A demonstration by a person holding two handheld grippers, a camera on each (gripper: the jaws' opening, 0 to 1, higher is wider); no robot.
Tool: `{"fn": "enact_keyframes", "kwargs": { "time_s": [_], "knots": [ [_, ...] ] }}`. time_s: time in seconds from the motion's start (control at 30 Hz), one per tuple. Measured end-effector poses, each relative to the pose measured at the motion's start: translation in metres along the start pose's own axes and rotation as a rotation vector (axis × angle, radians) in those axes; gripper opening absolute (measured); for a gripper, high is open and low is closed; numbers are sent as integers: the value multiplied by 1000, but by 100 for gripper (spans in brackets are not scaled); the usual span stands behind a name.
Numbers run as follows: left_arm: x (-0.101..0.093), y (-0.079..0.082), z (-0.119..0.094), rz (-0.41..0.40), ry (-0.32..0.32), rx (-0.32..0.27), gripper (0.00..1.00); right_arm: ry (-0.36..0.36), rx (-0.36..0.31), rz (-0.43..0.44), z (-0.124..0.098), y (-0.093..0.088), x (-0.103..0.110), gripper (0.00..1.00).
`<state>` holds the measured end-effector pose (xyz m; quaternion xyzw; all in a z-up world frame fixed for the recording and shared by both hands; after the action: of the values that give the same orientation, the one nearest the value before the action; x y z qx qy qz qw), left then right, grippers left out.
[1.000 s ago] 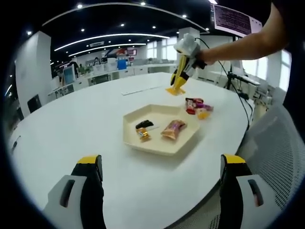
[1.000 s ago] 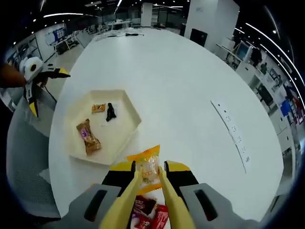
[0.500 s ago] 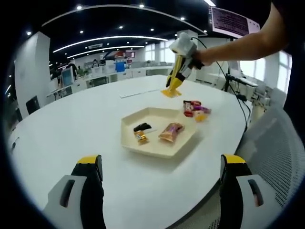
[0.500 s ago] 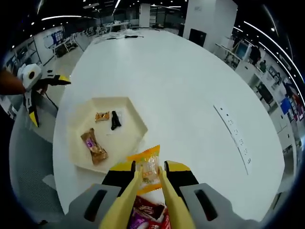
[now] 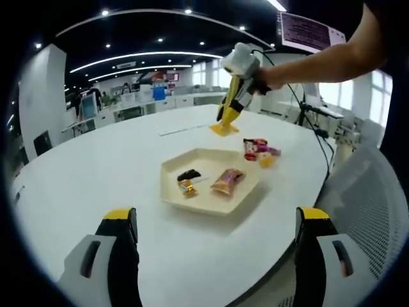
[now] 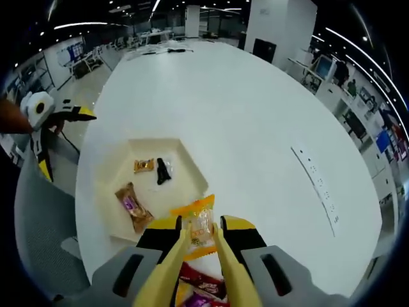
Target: Place the target food into the container with the food tongs after gripping and lifting it, then release it inside without dropping or visibly crushing the food.
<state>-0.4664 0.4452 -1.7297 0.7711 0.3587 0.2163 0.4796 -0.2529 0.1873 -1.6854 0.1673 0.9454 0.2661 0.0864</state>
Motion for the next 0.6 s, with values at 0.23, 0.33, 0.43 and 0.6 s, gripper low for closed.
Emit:
{"fn": "enact_keyframes", "kwargs": {
  "time_s": [0.23,0.33,0.43,0.6],
  "knots": [
    [-3,3,-1,-6,-47,-45,99,2,4,-2,1,12,8,23],
    [-3,2,0,-11,-45,-40,99,6,7,-3,2,17,13,23],
    [-3,4,-1,-3,-38,-48,99,8,8,-20,4,24,20,23],
    [0,3,-2,5,-11,-42,99,21,2,-21,7,35,28,23]
  ]
}}
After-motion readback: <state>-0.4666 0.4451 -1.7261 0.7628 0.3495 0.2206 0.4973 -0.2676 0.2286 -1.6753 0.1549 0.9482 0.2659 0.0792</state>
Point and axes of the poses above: the point that each gripper's makers call its tool centre point, and the gripper's own axes: z roughly forward along the fingers, x roughly to its left, y roughly out of its top, the point moved 8 cm from there along -z, roughly backward along the fingers, and after that the axes turned 2 degrees about x, right-handed, at the moved point
